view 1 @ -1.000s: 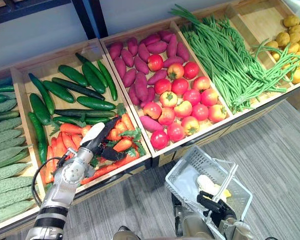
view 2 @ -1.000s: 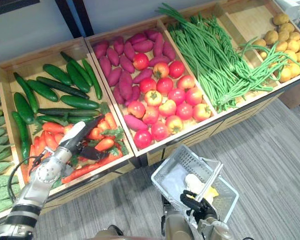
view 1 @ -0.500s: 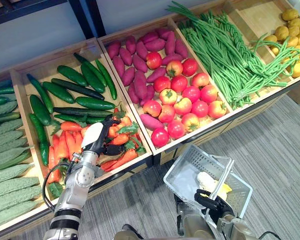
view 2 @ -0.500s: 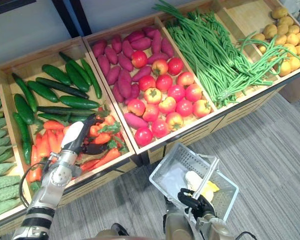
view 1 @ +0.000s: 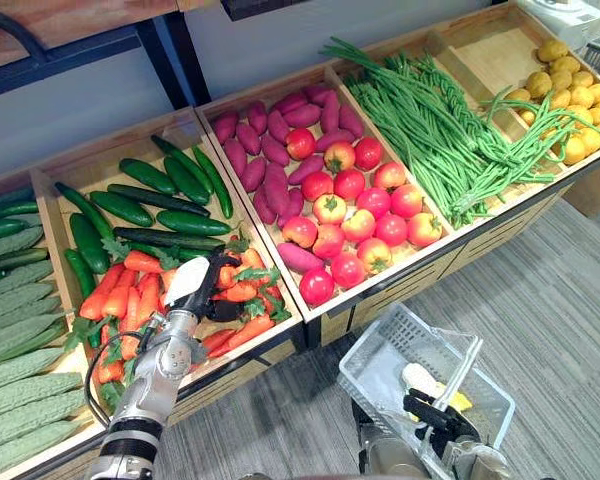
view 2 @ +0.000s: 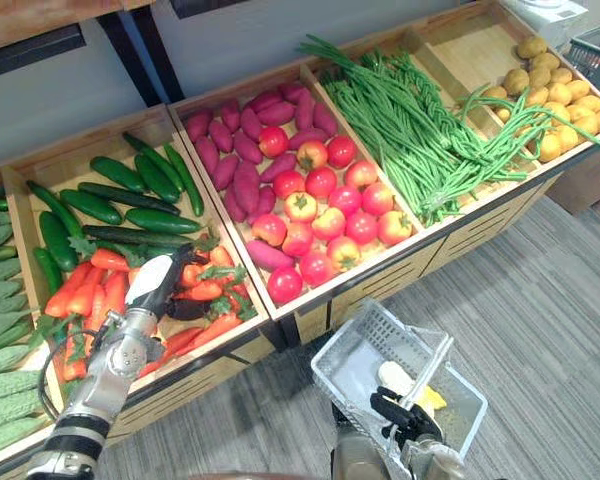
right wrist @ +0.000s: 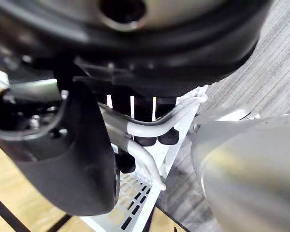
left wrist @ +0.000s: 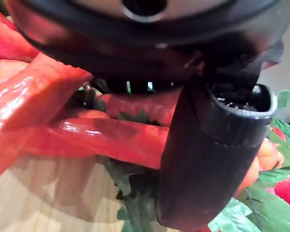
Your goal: Pick vegetable in the basket
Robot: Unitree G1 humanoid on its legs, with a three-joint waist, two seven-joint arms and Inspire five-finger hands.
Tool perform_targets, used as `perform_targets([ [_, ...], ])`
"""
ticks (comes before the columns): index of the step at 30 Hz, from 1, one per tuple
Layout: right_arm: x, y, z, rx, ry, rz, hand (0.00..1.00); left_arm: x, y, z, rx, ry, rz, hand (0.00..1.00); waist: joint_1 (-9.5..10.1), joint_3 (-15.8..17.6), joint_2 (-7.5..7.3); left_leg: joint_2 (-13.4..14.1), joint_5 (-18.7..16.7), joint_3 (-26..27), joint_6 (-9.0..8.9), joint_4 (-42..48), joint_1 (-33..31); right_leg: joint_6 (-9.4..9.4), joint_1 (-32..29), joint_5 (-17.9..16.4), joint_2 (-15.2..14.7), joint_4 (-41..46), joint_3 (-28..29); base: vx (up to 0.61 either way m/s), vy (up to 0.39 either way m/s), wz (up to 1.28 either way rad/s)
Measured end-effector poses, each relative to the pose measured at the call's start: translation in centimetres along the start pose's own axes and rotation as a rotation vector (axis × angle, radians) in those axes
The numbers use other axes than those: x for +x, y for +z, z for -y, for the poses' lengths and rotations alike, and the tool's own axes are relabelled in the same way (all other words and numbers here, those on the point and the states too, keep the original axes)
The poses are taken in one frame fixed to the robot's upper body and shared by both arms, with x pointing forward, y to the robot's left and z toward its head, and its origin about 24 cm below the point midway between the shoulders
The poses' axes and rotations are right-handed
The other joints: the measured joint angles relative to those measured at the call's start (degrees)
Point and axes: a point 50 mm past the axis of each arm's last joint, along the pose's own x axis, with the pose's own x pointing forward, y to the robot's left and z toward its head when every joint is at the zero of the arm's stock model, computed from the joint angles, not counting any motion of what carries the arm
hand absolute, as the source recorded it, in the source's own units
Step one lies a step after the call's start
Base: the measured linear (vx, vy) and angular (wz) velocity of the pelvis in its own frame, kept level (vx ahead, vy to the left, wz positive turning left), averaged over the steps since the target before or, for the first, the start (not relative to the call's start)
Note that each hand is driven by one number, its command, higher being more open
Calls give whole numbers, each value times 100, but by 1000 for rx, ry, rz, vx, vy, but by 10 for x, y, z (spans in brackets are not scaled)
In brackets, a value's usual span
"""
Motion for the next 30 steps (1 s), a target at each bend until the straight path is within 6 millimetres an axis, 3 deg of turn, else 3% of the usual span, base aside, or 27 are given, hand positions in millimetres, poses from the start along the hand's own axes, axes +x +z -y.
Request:
perform_targets([
  [6, -11, -9, 36, 185, -145, 11, 0, 1, -9, -23, 94, -11, -6, 0, -9, -189, -37, 15, 74, 80, -27, -140, 226, -15, 184, 11, 68, 2, 30, 15, -2, -5],
  [8, -18, -14, 50, 247, -207, 17, 0, 1, -5, -40, 98, 29, 27, 0, 29, -333, -77, 16, 103, 81, -36, -186, 239, -17, 187, 9, 80, 2, 25, 0, 0, 0],
  [9, -28, -18, 68, 343, -283, 34, 0, 1, 8, -65, 59, 109, 105, 0, 78, -488, -129, 20, 120, 88, -44, -226, 287, -17, 226, 9, 89, 2, 17, -28, -15, 4],
  [10, -34, -23, 79, 390, -327, 41, 0, -1, 18, -78, 33, 158, 166, 0, 82, -590, -131, 16, 121, 90, -48, -279, 364, -25, 299, -2, 94, 1, -12, -31, -8, 3],
  [16, -63, -49, 113, 525, -467, 38, 0, -7, 49, -94, 31, 217, 350, 0, 78, -1163, -156, 17, 107, 180, -78, -335, 524, -26, 407, -43, 122, -2, 11, -16, 2, -4],
  [22, -79, -50, 132, 567, -549, 114, 0, -11, 67, -100, 35, 178, 412, 0, 11, -1373, -176, 66, 63, 308, -144, -255, 644, -29, 462, -40, 199, -2, 137, -21, -3, -13],
  [25, -84, -28, 137, 527, -561, 203, 0, -15, 82, -101, 19, 166, 458, 0, -11, -1369, -162, 159, -56, 396, -167, -34, 644, -32, 459, -28, 233, -1, 250, -3, 16, -19],
  [28, -93, 10, 140, 452, -558, 348, 0, -18, 98, -103, 7, 159, 513, 0, -45, -1432, -61, 236, -174, 529, -189, 166, 650, -23, 430, -12, 276, 0, 368, 30, 75, -30],
  [29, -126, 97, 140, 239, -513, 650, 0, -21, 117, -113, 1, 202, 583, 0, -171, -1420, 0, 229, -231, 692, -201, 256, 712, -12, 398, 35, 327, 1, 544, 46, 166, -42],
  [30, -134, 113, 139, 191, -501, 713, 0, -21, 117, -113, -7, 202, 580, 0, -185, -1407, -18, 255, -252, 709, -209, 299, 717, -17, 398, 47, 346, 1, 582, 35, 144, -37],
])
